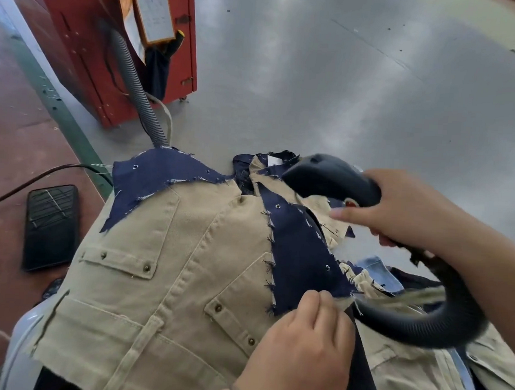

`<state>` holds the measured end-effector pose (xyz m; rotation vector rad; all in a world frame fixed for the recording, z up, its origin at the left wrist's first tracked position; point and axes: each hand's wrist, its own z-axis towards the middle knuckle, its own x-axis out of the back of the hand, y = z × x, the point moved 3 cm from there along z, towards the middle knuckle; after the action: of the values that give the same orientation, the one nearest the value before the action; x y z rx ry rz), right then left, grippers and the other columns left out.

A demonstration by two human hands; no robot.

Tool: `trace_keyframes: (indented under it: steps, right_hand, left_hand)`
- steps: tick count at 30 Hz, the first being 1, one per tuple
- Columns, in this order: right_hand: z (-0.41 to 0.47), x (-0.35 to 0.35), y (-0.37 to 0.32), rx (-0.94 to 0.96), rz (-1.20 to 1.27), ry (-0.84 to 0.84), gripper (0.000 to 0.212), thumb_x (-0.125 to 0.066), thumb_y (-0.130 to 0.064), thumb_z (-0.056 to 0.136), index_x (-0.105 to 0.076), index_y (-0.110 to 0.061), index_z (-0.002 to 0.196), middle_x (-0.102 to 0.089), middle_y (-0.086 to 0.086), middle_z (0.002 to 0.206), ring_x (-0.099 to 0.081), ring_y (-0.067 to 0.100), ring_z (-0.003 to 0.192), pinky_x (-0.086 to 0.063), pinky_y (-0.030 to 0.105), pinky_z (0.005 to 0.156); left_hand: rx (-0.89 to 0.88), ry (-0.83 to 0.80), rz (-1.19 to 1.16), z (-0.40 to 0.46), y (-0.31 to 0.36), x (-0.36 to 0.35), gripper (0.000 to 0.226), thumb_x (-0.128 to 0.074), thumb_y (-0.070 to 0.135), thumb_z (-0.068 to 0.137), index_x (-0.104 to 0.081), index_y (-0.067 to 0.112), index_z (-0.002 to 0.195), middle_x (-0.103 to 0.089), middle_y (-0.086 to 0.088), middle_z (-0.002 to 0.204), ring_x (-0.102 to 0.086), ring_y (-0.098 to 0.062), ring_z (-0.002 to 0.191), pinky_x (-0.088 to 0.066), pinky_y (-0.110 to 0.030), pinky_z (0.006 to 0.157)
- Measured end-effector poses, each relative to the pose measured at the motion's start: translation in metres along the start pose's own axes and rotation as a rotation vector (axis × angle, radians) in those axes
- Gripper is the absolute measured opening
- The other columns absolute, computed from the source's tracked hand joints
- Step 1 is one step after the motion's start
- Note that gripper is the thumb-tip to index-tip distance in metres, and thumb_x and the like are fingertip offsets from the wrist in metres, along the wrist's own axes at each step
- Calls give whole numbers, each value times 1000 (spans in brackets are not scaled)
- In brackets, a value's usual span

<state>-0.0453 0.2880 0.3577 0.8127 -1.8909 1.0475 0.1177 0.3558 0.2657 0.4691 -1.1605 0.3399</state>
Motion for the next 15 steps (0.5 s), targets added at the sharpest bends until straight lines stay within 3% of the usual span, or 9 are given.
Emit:
trace_keyframes:
  steps: [5,8,10,12,15]
  right_hand:
    - [-22,26,16,14,31,-9,31,-85,-48,66,-61,-32,78,-62,-3,47,-58,14,34,-42,22,32]
    - [-57,31,35,-47,-48,-35,67,-76,-83,44,-62,-38,92,-66,-5,53,-63,14,38,-50,32,37]
    - [-77,30,48,-72,-17,-45,86,-65,-96,33,-64,-38,97,-70,-2,60,-62,15,37,-49,27,34]
    - [-90,27,52,-86,-6,-76,83,-66,-95,35,-66,-38,95,-69,0,60,-59,14,34,-46,27,30]
    - [-91,13,42,-83,-55,-150,62,-69,-84,40,-62,-40,83,-63,-9,52,-59,11,38,-48,30,35]
  left_hand:
    - [17,20,-50,3,-2,3,26,-49,9,78,-74,14,85,-70,-4,83,-62,-18,70,-43,-21,50]
    - [17,31,-23,5,-1,3,26,-50,7,73,-74,11,80,-68,-5,76,-60,-17,63,-38,-21,43]
    - [9,24,7,6,0,2,28,-49,5,72,-75,10,77,-69,-7,73,-58,-17,58,-35,-20,40]
    - [-13,21,49,7,0,3,30,-48,4,70,-77,8,77,-72,-10,76,-59,-16,55,-32,-19,39]
    - [-15,14,52,7,-2,2,31,-47,4,70,-77,9,75,-73,-10,77,-59,-15,54,-31,-18,38]
